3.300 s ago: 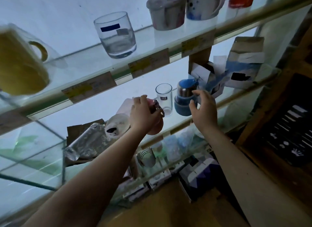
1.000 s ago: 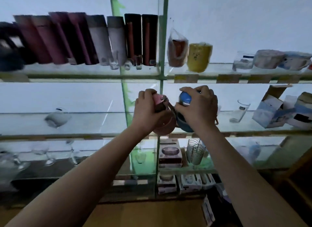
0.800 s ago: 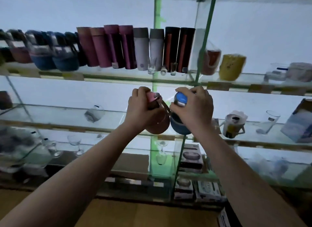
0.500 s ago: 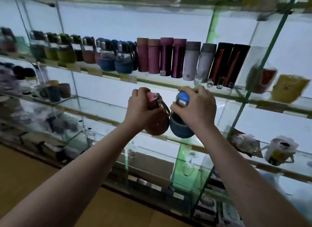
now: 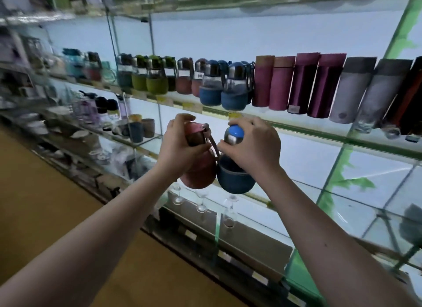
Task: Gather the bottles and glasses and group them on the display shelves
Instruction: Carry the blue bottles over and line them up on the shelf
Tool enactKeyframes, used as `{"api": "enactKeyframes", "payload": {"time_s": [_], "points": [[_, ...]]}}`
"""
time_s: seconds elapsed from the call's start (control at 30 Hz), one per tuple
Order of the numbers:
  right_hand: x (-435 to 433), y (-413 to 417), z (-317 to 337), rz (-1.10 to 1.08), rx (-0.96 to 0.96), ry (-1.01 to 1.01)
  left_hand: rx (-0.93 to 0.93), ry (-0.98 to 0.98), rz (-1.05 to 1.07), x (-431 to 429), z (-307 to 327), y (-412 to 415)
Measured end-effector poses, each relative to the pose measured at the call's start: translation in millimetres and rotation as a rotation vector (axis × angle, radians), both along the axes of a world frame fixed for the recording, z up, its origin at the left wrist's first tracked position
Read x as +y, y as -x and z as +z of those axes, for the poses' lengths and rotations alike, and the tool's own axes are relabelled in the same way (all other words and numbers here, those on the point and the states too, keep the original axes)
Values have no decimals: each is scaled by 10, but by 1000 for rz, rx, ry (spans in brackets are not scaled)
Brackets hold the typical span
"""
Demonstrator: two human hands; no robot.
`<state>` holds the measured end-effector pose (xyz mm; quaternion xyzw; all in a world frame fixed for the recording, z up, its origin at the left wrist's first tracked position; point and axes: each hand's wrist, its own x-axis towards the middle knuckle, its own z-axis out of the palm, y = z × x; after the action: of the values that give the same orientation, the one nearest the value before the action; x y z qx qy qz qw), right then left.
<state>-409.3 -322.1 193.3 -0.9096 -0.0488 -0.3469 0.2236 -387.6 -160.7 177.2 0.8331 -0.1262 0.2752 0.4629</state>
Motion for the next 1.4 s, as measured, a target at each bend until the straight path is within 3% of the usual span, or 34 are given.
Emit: {"api": "enactKeyframes", "payload": {"time_s": [0.3,0.53,0.9,1.2,1.4], "points": [[677,-1185,-92,66,10,-52,0,-105,41,664,79,-1090],[906,-1613,-41,36,-12,-9,-51,-80,2,876,92,-1517],[1203,-2114,142,-133,-17,51,-132,-48,-181,1163,251,-2302],[1568,-2616,593,-320,-121,10,-294,47,-399,1509,905,-3161],[1740,-2696,625,-454,-77,30,-353,75,-435,1509,1057,-3619]]}}
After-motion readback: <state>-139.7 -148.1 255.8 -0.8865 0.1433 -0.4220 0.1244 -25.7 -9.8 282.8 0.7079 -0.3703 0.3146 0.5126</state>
